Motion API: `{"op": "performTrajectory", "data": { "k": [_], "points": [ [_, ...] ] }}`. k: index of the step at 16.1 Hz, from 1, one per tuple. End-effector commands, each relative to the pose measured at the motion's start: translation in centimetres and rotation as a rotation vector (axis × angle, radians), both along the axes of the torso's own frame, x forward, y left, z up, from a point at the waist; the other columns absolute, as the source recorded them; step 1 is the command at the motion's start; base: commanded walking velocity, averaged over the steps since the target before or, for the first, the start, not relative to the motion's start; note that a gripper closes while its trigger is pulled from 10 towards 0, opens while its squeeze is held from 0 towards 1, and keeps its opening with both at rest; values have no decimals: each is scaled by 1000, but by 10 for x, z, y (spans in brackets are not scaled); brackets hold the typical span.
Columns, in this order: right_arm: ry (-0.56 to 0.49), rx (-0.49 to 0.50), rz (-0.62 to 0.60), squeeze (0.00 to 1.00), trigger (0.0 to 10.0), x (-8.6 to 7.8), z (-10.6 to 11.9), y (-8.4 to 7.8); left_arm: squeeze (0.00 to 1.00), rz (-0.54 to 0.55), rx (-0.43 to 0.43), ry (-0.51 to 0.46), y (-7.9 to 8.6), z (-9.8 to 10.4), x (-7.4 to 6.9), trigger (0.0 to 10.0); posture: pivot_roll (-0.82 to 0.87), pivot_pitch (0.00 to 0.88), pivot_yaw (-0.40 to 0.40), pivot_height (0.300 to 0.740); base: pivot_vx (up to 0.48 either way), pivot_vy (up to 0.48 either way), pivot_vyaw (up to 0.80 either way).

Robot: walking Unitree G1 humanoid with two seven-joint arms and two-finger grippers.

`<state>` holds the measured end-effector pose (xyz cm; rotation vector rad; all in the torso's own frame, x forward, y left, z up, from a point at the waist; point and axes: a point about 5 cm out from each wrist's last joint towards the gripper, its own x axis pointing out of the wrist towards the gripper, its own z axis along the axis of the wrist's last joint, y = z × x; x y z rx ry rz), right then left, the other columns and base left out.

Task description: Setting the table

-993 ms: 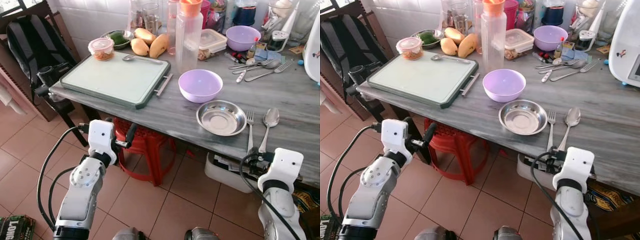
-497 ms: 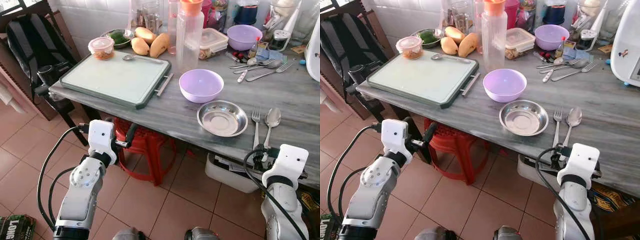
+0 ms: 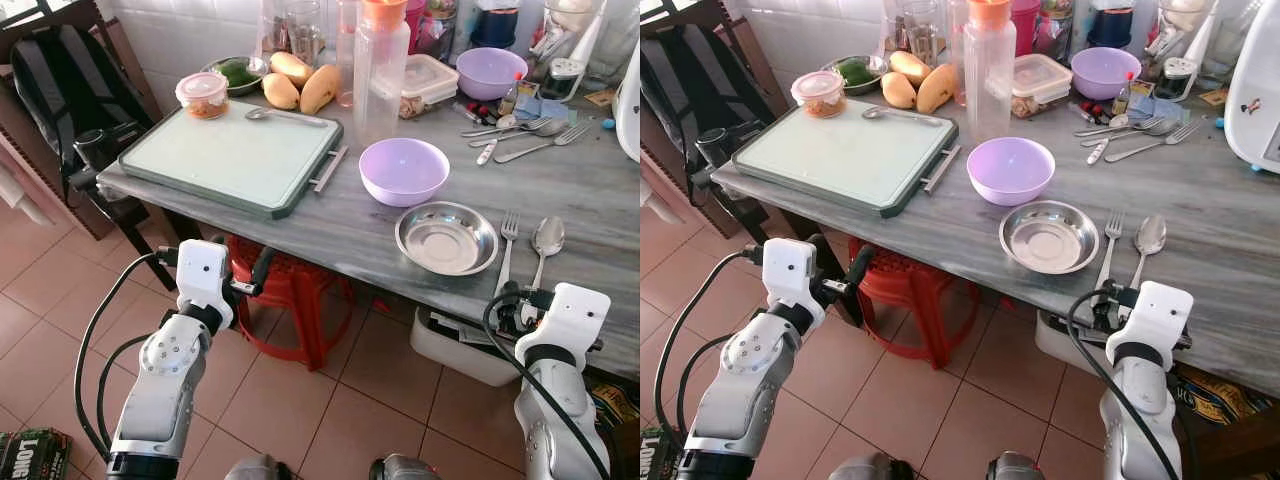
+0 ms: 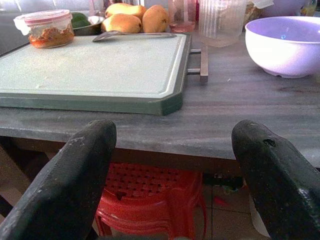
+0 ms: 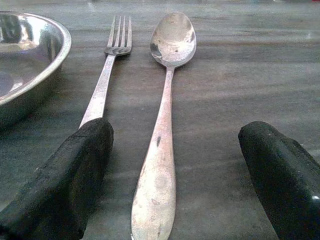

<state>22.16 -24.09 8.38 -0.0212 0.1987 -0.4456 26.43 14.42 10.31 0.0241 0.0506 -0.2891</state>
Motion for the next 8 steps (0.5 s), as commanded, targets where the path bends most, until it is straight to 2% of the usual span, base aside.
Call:
{"op": "performTrajectory", "data": {
  "k": [1,6,8],
  "points": [
    [-5,5,20,0,10000,1,0,4,0,8,9,-4,2,1,0,10000,-11,33,79,740,0,0,0],
    [-65,-71,15,0,10000,-6,15,0,0,3,9,-5,2,1,1,10000,-18,30,84,740,0,0,0],
    [-115,-71,26,0,10000,-6,22,3,0,4,7,-7,2,2,1,10000,-20,28,82,740,0,0,0]
  ]
}}
